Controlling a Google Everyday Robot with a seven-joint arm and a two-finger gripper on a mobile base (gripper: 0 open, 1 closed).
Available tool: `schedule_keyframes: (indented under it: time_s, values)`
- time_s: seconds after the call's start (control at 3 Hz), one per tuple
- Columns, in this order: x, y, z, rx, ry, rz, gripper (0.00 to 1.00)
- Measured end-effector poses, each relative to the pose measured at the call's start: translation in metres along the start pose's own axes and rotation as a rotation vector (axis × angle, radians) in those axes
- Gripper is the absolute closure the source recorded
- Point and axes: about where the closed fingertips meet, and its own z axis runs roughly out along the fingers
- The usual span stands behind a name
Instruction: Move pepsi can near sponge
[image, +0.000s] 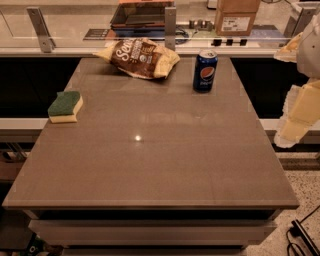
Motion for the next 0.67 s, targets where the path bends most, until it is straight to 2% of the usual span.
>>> schedule_keyframes:
  time_s: [0.33,0.67]
  values:
    - [0.0,0.0,-0.0001,0.0,0.0,0.0,0.0]
    - [-0.0029,-0.0095,0.0,0.029,-0.017,0.008,0.0]
